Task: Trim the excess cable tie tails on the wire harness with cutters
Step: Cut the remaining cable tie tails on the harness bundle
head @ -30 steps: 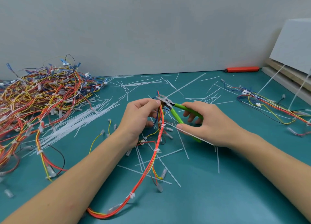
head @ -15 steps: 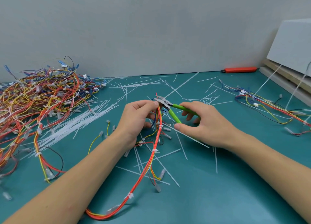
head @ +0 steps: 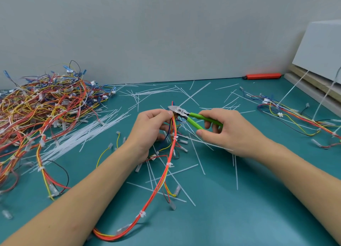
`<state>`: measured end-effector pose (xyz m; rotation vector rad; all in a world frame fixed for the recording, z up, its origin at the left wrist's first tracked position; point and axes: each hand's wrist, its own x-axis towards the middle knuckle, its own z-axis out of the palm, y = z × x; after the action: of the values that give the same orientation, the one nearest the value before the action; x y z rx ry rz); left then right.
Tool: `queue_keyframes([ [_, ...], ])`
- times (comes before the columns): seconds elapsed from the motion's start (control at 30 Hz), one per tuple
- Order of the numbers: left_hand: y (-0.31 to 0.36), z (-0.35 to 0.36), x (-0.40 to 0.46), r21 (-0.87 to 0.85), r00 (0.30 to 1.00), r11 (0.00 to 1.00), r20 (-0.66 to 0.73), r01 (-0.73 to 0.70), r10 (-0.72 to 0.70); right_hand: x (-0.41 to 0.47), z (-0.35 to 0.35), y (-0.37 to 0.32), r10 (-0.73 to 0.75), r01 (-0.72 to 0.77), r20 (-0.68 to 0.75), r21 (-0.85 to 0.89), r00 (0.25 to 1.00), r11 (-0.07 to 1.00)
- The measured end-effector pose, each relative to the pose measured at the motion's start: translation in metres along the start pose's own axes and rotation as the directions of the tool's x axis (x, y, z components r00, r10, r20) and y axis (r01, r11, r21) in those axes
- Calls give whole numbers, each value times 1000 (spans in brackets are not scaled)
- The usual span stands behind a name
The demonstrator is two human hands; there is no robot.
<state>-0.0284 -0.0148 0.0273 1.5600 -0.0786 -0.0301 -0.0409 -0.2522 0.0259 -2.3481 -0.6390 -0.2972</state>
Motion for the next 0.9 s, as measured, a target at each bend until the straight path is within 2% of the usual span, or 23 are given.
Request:
queue_keyframes([
  [0.3,-6,-1,3,27,1000,1000,5,2,-2,-3,11,5,32,-32,3,-13,999,999],
  [0.6,-5,-2,3,9,1000,1000,7,-2,2,0,1,0,-7,6,34,28,999,1000],
  [0.9,-7,-1,4,24,1000,1000,17,5,-6,-3,10,3,65,-65,11,-8,998,998],
])
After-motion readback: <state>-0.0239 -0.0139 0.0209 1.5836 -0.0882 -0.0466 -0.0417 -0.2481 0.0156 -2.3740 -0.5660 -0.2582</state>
